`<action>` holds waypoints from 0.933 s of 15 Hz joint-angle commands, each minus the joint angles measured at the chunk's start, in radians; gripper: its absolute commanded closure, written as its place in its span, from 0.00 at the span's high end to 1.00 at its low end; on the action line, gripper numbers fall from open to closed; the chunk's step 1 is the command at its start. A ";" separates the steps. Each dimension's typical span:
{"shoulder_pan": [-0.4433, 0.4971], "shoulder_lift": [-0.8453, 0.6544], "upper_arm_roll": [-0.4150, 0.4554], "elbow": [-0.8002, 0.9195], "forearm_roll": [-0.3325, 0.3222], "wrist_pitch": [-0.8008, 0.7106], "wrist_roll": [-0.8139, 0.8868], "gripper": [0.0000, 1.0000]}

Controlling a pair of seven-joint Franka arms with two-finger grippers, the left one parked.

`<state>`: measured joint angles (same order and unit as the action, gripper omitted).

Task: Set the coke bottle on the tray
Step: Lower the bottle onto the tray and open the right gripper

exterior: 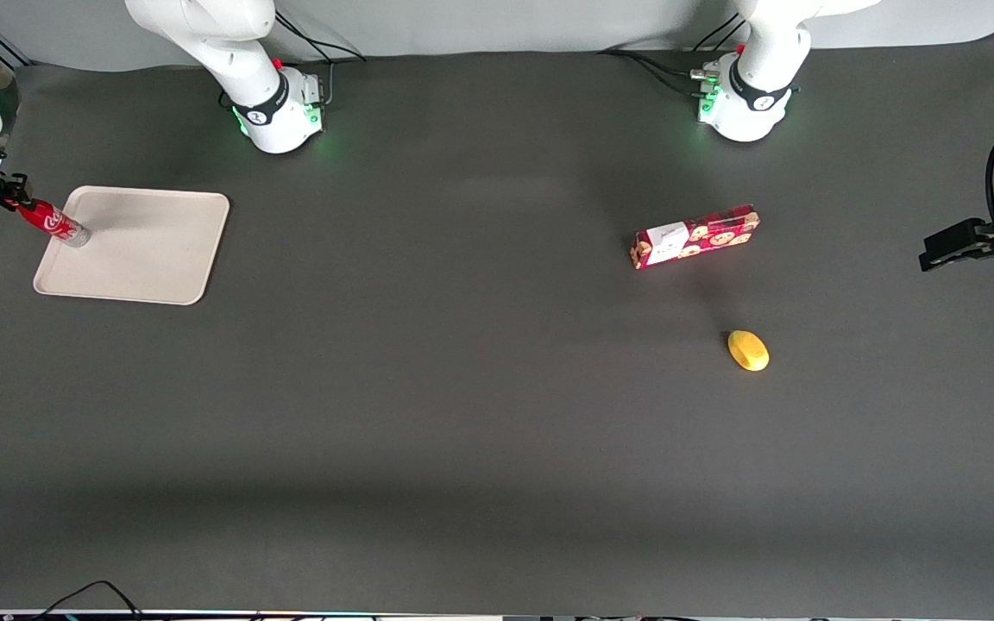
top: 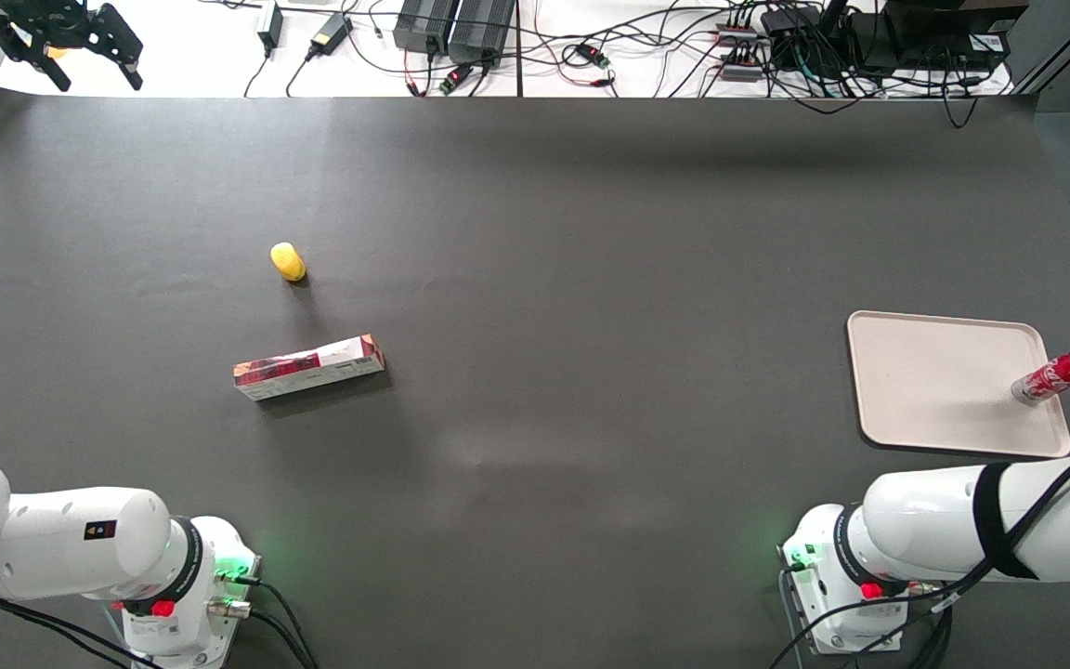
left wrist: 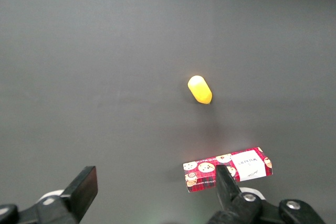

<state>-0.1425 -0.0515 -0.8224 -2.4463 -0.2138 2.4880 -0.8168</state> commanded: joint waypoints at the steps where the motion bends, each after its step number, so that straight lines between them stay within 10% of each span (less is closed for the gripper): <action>1: -0.009 0.019 0.000 0.007 0.065 0.029 -0.068 0.44; 4: -0.003 0.019 0.000 0.009 0.074 0.031 -0.076 0.96; 11: 0.133 -0.083 0.020 0.134 0.073 -0.172 0.092 1.00; 14: 0.141 -0.077 0.220 0.313 0.073 -0.398 0.310 1.00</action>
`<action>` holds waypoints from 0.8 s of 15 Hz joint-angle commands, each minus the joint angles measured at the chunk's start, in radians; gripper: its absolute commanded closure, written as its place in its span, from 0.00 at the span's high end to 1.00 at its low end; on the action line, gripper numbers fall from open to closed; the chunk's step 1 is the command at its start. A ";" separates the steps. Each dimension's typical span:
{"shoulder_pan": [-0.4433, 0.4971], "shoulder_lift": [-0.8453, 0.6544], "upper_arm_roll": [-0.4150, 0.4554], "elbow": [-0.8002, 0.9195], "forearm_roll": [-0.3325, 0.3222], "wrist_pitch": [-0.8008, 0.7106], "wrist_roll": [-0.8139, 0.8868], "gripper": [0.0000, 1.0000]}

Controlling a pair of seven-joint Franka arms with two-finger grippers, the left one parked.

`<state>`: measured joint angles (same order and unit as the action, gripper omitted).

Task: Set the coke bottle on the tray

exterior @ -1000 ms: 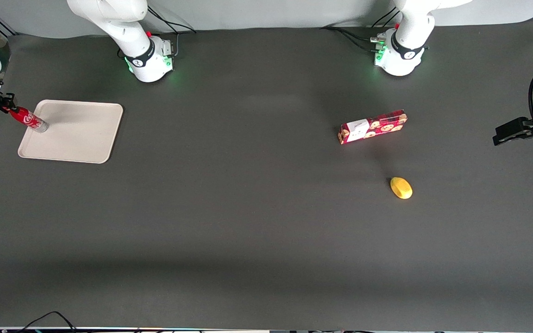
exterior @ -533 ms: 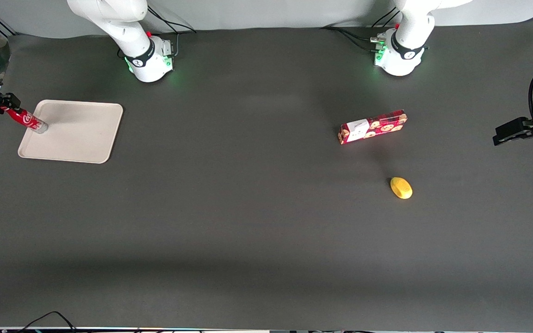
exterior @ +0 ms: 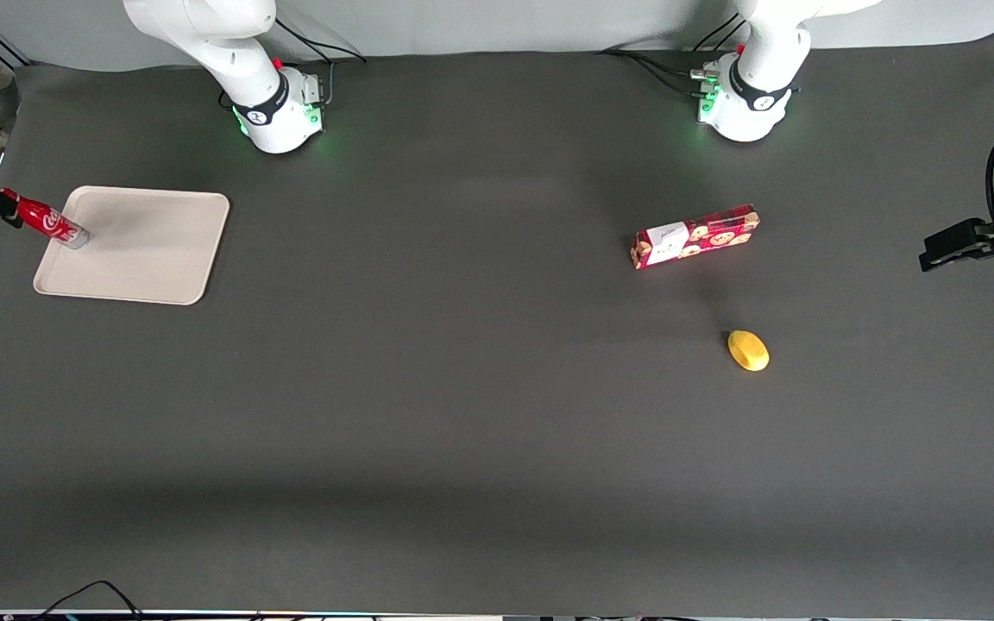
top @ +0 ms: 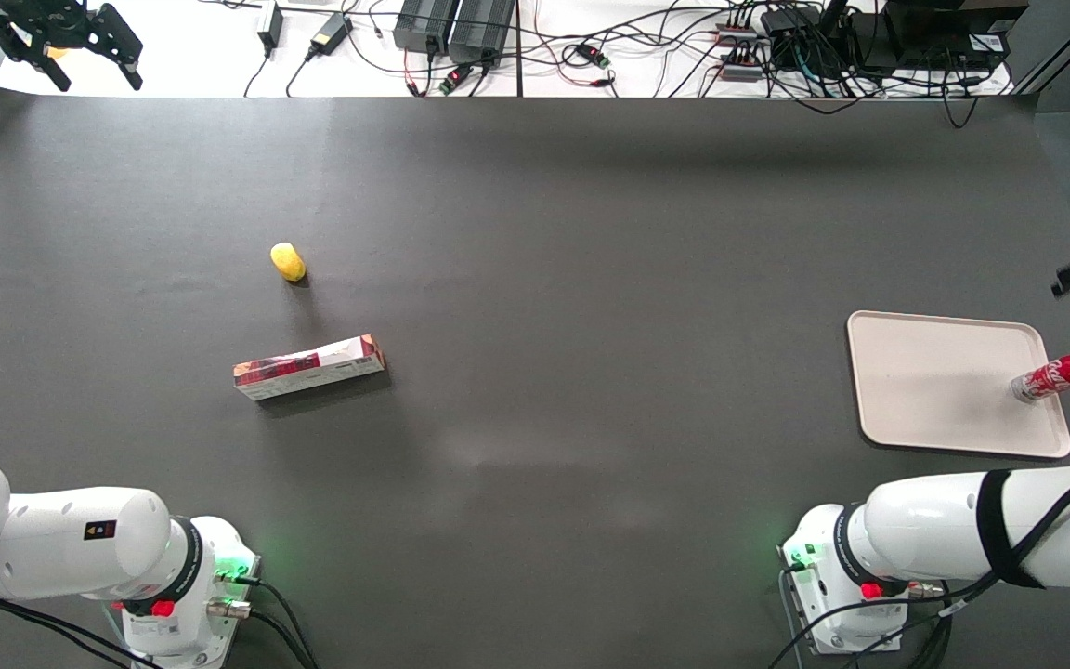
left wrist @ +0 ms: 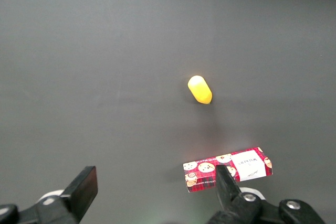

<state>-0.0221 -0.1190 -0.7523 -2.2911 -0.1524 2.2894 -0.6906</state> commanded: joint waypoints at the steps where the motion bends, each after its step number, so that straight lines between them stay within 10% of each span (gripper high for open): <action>1: 0.021 0.002 0.228 0.236 0.013 -0.294 0.263 1.00; 7: 0.014 0.024 0.654 0.515 0.102 -0.580 0.701 1.00; 12: 0.008 0.013 0.821 0.561 0.133 -0.634 0.887 1.00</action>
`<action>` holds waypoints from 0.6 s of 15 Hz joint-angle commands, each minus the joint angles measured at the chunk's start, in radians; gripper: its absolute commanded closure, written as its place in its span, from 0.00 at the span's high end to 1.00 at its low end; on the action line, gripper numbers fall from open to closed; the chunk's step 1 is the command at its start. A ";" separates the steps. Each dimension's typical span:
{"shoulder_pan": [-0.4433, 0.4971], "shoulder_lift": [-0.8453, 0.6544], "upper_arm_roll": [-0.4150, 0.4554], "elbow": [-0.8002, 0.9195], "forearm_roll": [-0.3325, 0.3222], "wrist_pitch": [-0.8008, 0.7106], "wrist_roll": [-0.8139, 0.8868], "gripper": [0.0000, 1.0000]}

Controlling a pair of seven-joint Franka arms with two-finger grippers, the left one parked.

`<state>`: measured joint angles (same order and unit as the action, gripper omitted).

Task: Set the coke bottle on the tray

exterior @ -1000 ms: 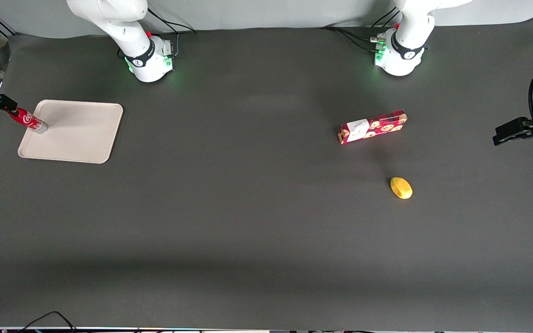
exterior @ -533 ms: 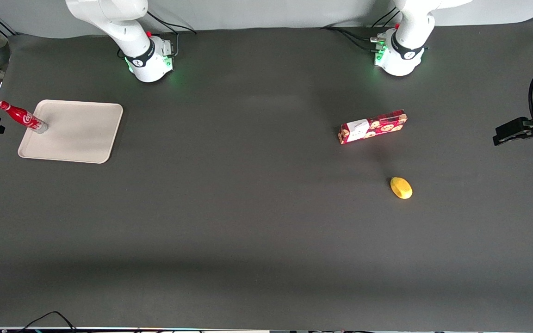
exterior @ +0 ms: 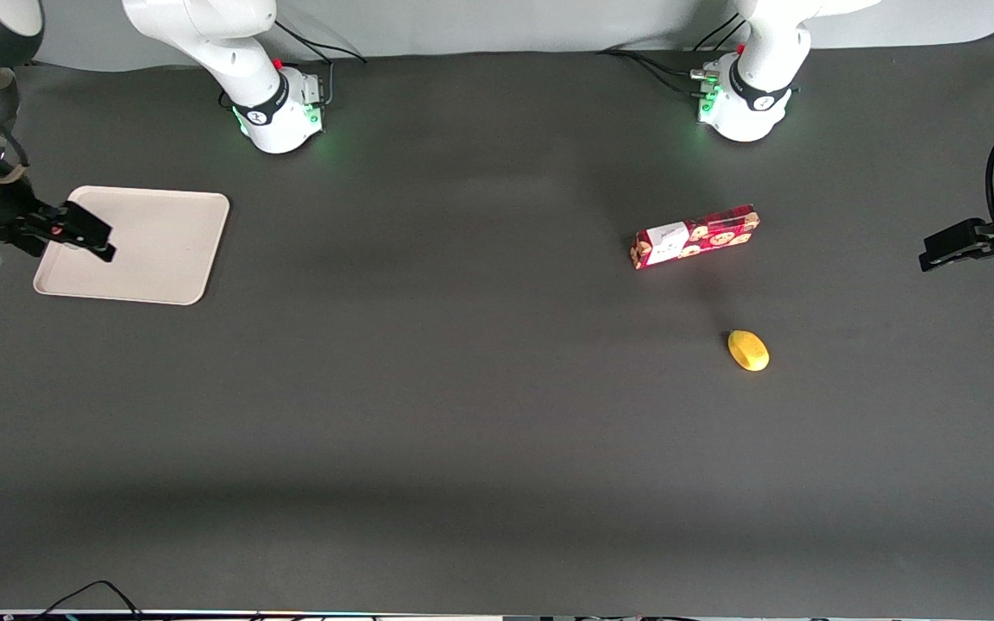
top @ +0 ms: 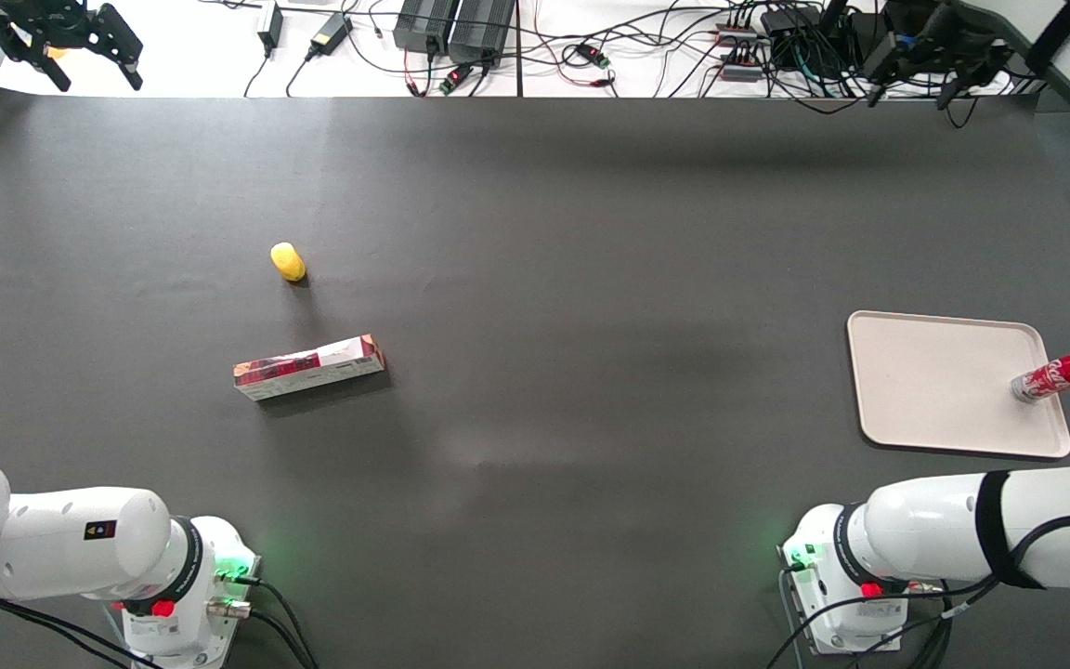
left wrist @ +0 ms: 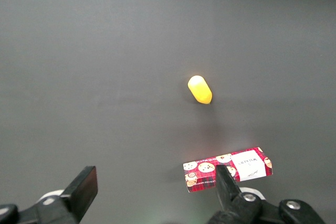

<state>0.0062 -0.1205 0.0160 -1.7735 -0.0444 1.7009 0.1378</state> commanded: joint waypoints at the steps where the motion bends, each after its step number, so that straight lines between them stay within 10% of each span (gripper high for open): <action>1: -0.020 0.012 0.056 0.040 0.026 -0.046 0.066 1.00; 9: -0.018 -0.048 0.053 0.005 0.072 -0.049 0.068 1.00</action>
